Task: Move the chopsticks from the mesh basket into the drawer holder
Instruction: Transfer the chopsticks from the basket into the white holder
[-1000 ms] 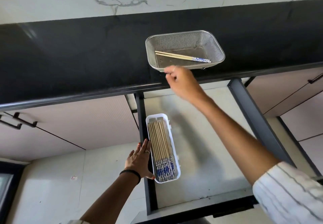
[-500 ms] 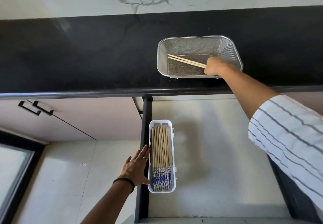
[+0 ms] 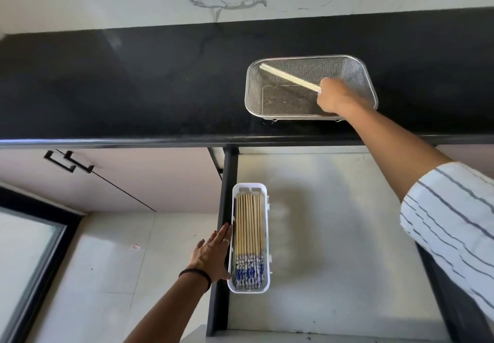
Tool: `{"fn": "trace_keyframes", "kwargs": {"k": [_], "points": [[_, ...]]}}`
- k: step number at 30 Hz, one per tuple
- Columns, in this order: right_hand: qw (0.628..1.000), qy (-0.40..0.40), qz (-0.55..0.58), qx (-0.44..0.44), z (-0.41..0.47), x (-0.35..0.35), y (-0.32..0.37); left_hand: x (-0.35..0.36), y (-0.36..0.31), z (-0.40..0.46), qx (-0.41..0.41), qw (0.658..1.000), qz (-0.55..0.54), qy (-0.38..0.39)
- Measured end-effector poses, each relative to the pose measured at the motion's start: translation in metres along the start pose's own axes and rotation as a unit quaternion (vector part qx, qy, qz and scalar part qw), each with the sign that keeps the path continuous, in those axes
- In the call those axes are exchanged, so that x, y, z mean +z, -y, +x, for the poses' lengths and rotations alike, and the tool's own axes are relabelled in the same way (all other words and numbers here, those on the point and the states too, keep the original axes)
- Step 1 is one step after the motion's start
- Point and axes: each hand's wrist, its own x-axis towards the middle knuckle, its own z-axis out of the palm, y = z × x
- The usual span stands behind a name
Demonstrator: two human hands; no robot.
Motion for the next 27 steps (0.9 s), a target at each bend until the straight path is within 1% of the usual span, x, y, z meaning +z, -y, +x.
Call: {"fn": "trace_keyframes", "kwargs": {"k": [2, 5, 7, 10, 12, 15, 18, 20, 22, 24, 27], "points": [[0.999, -0.029, 0.025, -0.008, -0.014, -0.006, 0.007, -0.001, 0.000, 0.001, 0.005, 1.000, 0.004, 0.002], [0.996, -0.047, 0.078, -0.026, -0.040, -0.011, 0.019, -0.002, 0.003, 0.002, 0.021, 1.000, 0.022, 0.002], [0.987, -0.055, 0.145, -0.032, -0.064, -0.009, 0.027, -0.001, 0.007, 0.003, 0.034, 0.999, 0.030, 0.000], [0.959, -0.039, 0.278, -0.031, -0.112, 0.008, 0.044, 0.001, 0.011, 0.003, 0.055, 0.998, 0.038, 0.002], [0.944, -0.021, 0.328, -0.017, -0.149, 0.032, 0.052, 0.002, 0.014, 0.003, 0.066, 0.997, 0.045, 0.001], [0.923, 0.022, 0.382, 0.043, -0.213, 0.078, 0.062, 0.004, 0.021, 0.001, 0.084, 0.994, 0.064, -0.007], [0.910, 0.081, 0.390, 0.110, -0.268, 0.125, 0.074, 0.006, 0.024, 0.001, 0.094, 0.993, 0.066, -0.013], [0.917, 0.108, 0.354, 0.147, -0.293, 0.153, 0.085, 0.007, 0.025, 0.001, 0.092, 0.994, 0.064, -0.012], [0.917, 0.130, 0.333, 0.180, -0.311, 0.176, 0.095, 0.010, 0.026, 0.001, 0.091, 0.993, 0.068, -0.013], [0.913, 0.137, 0.323, 0.207, -0.321, 0.193, 0.102, 0.012, 0.026, 0.000, 0.090, 0.993, 0.071, -0.014], [0.915, 0.128, 0.302, 0.236, -0.327, 0.205, 0.109, 0.013, 0.026, 0.000, 0.089, 0.993, 0.079, -0.021]]}}
